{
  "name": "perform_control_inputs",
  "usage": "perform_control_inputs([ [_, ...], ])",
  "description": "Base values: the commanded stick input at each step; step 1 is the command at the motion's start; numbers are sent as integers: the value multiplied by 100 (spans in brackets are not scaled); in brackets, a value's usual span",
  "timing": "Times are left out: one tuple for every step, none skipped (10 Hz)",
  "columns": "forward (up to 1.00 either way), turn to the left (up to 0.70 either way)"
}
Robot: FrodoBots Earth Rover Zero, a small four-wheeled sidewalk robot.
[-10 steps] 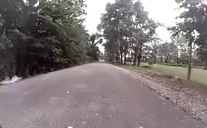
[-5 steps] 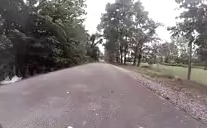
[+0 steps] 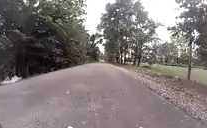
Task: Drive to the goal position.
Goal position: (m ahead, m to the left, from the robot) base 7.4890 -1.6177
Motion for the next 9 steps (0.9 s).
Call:
perform_control_inputs([
  [6, 1],
  [6, 1],
  [6, 1],
  [6, 1],
  [6, 1],
  [6, 1],
  [6, 1],
  [6, 1],
  [6, 1],
])
